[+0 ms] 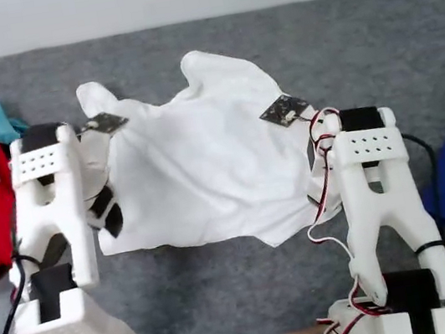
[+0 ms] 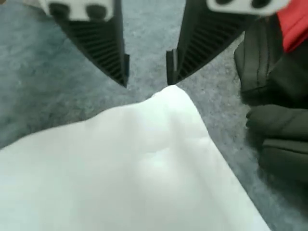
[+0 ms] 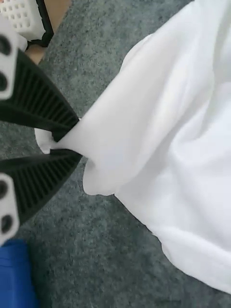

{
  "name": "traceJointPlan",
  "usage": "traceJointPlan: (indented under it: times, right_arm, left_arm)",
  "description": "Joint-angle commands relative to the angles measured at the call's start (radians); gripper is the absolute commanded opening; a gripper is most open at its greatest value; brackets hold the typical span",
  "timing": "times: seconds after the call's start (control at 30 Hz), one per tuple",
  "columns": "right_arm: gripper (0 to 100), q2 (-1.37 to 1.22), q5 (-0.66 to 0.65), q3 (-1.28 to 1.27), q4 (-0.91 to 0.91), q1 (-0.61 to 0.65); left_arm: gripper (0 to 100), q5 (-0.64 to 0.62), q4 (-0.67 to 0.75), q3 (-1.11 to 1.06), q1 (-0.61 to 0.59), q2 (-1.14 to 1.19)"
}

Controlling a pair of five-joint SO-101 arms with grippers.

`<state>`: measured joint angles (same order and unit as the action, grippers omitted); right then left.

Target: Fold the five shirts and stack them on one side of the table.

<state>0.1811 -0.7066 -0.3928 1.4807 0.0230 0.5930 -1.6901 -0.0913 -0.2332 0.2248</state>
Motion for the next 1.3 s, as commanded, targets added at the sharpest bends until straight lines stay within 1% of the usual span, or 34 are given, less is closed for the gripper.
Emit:
traceJointPlan:
  times: [0.0, 0.13, 0.27, 0.47, 0.63, 0.87, 0.97, 1.0, 1.07, 1.17, 1.27]
  right_arm:
    - [1.0, 0.002, -0.003, 0.049, 0.001, -0.013]
    - [1.0, 0.002, -0.003, 0.049, -0.001, -0.01]
    - [1.0, 0.002, -0.003, 0.049, -0.001, -0.01]
    - [1.0, 0.002, -0.003, 0.049, -0.001, -0.012]
    - [1.0, 0.002, -0.003, 0.049, -0.001, -0.013]
    - [1.0, 0.001, -0.005, 0.049, -0.001, -0.015]
    - [1.0, 0.002, -0.005, 0.058, 0.004, -0.015]
    - [1.0, 0.002, -0.003, 0.075, 0.01, -0.015]
    - [1.0, 0.005, -0.003, 0.117, 0.025, -0.022]
    - [1.0, 0.033, -0.003, 0.193, 0.044, -0.031]
    - [1.0, 0.077, -0.006, 0.264, 0.07, -0.031]
  left_arm:
    - [18, 0.103, -0.012, -0.007, -0.029, -0.037]
    - [21, 0.155, 0.038, -0.024, -0.032, -0.023]
    - [21, 0.181, 0.071, -0.024, -0.034, 0.066]
    - [21, 0.18, 0.17, -0.015, -0.051, 0.199]
    - [16, 0.181, 0.201, -0.013, -0.044, 0.275]
    - [9, 0.181, 0.198, -0.004, -0.026, 0.307]
    - [4, 0.181, 0.193, -0.007, -0.006, 0.308]
    - [1, 0.181, 0.187, -0.007, 0.005, 0.305]
    - [1, 0.181, 0.14, 0.004, 0.029, 0.292]
    - [0, 0.166, 0.054, 0.048, 0.068, 0.204]
    - [0, 0.106, 0.023, 0.105, 0.098, 0.034]
